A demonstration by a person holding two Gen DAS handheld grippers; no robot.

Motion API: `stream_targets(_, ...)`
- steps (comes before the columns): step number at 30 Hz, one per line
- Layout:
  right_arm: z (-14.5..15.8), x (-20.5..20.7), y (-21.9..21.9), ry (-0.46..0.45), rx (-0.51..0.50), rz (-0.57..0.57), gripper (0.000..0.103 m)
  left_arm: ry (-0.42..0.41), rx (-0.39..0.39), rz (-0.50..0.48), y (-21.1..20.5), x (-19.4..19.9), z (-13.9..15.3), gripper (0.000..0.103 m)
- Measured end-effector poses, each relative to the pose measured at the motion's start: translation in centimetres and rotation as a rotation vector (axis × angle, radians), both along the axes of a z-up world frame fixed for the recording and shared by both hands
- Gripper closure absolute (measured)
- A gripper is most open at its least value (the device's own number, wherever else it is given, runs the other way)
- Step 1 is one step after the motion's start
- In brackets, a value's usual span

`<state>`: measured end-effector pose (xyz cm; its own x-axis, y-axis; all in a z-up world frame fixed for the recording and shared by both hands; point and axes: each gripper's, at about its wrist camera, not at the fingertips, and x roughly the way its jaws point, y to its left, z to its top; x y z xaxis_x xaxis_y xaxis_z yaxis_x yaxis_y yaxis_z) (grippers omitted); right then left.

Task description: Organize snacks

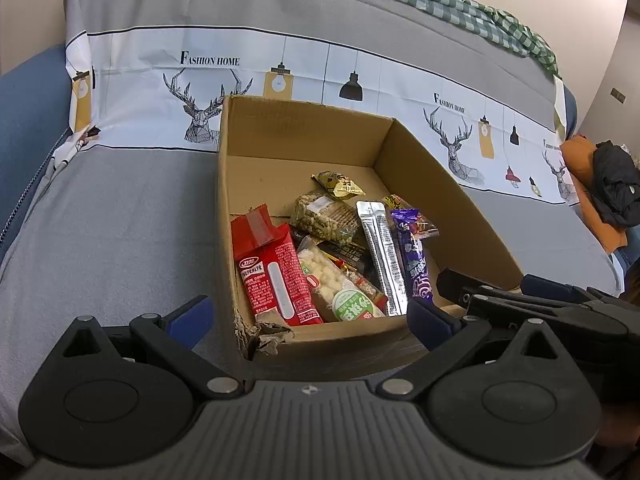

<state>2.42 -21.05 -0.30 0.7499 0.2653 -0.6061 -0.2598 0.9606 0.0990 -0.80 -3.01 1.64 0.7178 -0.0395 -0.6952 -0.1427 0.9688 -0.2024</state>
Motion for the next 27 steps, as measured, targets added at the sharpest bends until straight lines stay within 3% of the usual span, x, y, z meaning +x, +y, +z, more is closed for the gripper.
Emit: stream_targets(27,-0.21,0.14,0.15,0.004,-0.001,0.000,0.001,0.004,-0.015,0.003,0.00,0.05,-0.48,0.000)
